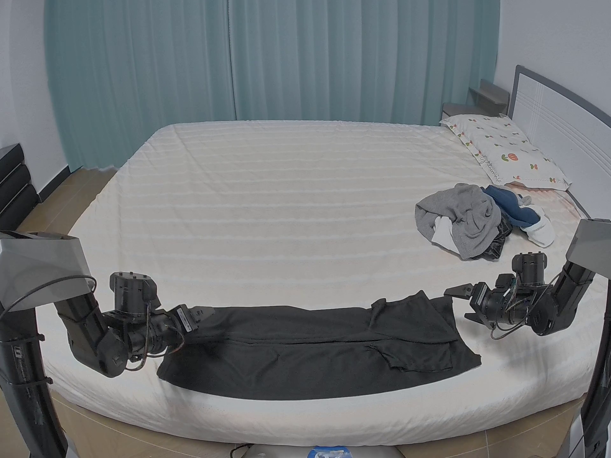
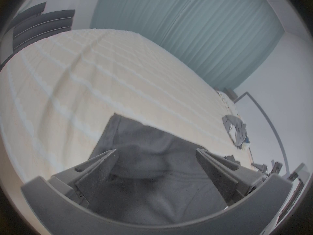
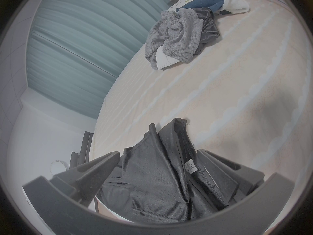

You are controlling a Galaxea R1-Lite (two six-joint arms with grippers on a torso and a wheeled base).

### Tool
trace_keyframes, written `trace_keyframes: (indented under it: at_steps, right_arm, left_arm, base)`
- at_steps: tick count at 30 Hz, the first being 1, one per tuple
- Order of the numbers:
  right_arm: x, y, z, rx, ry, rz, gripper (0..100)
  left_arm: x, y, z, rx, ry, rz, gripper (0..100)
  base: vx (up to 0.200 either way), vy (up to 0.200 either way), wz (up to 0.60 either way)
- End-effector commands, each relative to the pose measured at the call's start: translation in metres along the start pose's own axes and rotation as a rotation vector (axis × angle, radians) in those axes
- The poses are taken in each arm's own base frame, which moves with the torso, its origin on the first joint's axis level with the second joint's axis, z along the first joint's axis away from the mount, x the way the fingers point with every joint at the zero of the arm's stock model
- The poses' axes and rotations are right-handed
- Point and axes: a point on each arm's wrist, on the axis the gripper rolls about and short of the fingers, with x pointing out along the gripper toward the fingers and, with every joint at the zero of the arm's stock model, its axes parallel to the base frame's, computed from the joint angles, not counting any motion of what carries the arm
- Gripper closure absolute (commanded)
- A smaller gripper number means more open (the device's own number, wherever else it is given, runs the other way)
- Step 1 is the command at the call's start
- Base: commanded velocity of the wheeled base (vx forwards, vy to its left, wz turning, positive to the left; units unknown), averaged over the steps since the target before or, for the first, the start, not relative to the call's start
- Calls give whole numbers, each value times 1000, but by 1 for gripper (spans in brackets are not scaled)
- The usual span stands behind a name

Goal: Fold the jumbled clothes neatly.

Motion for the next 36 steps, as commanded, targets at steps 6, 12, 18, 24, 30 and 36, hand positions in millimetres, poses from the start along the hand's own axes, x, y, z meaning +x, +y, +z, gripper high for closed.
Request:
trace_keyframes:
  at_steps: [6, 12, 18, 24, 30, 36]
  right_arm:
    - [1, 0, 0, -1, 1, 1, 0]
    - [1, 0, 0, 0, 3, -1, 0]
    - [2, 0, 0, 0, 5, -1, 0]
    - [2, 0, -1, 0, 5, -1, 0]
    - [2, 0, 0, 0, 5, -1, 0]
    - [9, -2, -1, -2, 12, -2, 0]
  left_arm:
    - [1, 5, 33, -74, -109, -16, 0]
    - [31, 25, 27, -113, -85, 37, 0]
    - [41, 32, 24, -116, -74, 53, 0]
    - [44, 35, 25, -119, -74, 60, 0]
    - [54, 38, 26, -119, -79, 59, 0]
    - [64, 39, 23, -115, -73, 59, 0]
  base:
    - [0, 0, 0]
    - [0, 0, 0]
    - [0, 0, 0]
    - [0, 0, 0]
    - [0, 0, 0]
    - [0, 0, 0]
